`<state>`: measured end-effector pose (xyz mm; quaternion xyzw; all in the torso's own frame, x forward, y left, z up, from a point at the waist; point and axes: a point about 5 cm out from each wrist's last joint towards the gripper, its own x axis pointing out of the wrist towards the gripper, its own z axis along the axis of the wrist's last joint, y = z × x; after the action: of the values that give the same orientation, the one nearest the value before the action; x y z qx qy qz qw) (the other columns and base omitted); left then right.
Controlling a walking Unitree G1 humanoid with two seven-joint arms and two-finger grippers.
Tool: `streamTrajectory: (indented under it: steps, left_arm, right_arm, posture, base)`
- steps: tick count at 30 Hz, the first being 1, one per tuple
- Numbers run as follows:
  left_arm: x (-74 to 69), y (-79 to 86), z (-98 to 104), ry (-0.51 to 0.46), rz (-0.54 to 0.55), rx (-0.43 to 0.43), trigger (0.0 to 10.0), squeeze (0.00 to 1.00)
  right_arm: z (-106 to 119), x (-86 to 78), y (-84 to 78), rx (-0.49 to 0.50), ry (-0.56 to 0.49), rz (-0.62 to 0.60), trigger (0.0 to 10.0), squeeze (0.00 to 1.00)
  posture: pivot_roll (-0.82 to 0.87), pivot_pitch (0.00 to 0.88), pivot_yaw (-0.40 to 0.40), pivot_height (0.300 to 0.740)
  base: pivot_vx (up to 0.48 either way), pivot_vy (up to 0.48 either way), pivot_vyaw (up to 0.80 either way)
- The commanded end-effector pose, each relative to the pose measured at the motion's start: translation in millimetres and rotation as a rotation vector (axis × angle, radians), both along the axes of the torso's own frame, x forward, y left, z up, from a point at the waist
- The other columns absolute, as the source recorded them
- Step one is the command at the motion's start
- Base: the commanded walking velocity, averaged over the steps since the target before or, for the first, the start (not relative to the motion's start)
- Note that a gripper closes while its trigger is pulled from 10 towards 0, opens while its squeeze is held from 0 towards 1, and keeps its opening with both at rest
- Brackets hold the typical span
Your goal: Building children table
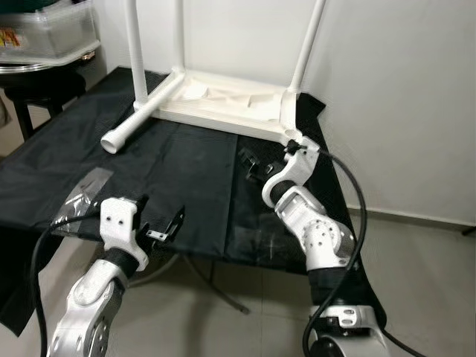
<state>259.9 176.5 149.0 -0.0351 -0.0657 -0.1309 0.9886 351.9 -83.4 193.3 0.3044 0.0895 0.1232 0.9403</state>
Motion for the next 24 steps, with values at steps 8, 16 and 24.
streamTrajectory:
  steps: [8, 16, 24]
  left_arm:
    - [0.6, -6.0, 2.9, -0.018, -0.042, -0.013, 10.0, 0.00]
    - [0.8, -6.0, 2.8, -0.017, -0.038, -0.003, 10.0, 0.00]
    - [3.1, 0.3, 6.5, -0.039, 0.021, 0.002, 10.0, 0.00]
  right_arm:
    - [-1.5, -0.5, 3.2, 0.034, 0.013, 0.000, 10.0, 0.00]
    - [-0.5, -0.4, 0.8, -0.003, -0.017, -0.021, 10.0, 0.00]
    - [0.8, 0.0, -1.4, -0.032, -0.034, -0.025, 10.0, 0.00]
  posture:
    - [0.09, 0.000, -0.085, 0.740]
    - [0.09, 0.000, -0.082, 0.740]
    - [0.09, 0.000, -0.082, 0.740]
  base:
    - [0.347, 0.000, -0.80]
    - [0.455, 0.000, -0.20]
    - [0.000, 0.000, 0.00]
